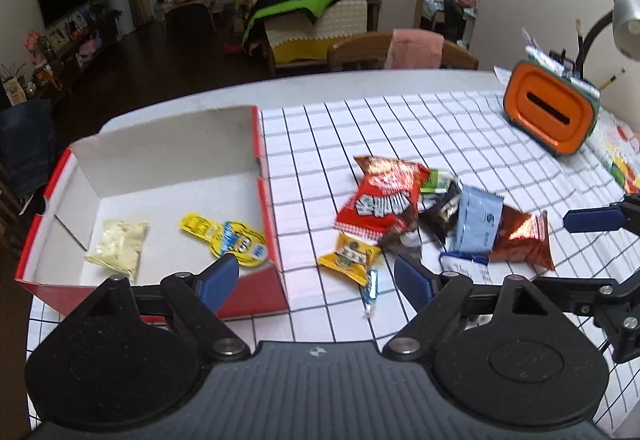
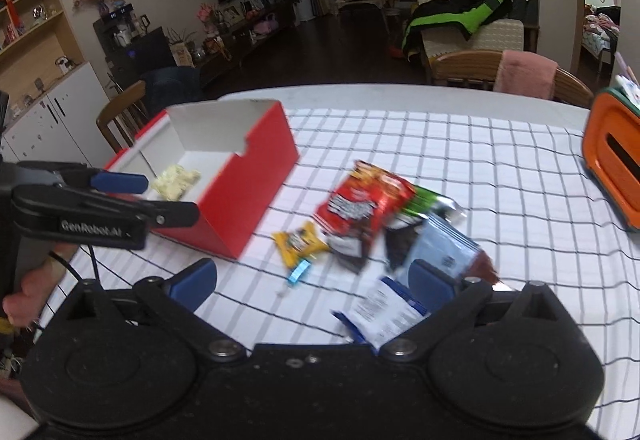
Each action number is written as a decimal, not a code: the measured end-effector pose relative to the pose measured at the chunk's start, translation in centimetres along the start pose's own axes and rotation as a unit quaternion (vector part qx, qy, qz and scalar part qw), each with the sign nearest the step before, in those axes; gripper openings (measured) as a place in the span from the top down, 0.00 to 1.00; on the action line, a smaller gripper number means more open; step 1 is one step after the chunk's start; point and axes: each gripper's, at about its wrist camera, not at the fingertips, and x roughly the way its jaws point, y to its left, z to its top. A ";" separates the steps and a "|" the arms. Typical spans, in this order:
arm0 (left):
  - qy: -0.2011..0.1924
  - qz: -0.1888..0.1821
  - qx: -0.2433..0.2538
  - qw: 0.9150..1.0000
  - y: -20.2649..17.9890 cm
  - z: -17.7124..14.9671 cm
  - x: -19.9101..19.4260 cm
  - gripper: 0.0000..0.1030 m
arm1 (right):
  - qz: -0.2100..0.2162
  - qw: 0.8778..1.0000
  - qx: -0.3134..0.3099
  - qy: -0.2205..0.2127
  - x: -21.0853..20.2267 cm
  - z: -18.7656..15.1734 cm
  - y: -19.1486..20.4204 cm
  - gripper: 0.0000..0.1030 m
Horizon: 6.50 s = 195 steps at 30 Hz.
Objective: Organize snacks
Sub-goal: 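Withdraw both tools from the box back over the snack pile, then grasp the blue candy with the left tool while the right grasps the white-blue wrapper, then carry both snacks into the red box and open both tools, then withdraw both tools from the box back over the snack pile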
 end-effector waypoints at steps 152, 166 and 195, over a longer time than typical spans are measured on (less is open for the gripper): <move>0.083 0.047 -0.024 0.995 21.9 0.9 4.9 0.88 | -0.030 0.992 -0.027 0.115 19.3 11.1 18.4 0.42; 0.047 0.026 -0.010 0.998 16.2 2.3 1.5 0.88 | -0.003 0.998 0.001 0.059 11.4 10.6 15.0 0.28; 0.013 -0.053 0.052 0.997 -0.2 2.0 -0.2 0.27 | -0.032 0.999 0.026 0.025 0.2 3.4 -0.2 0.09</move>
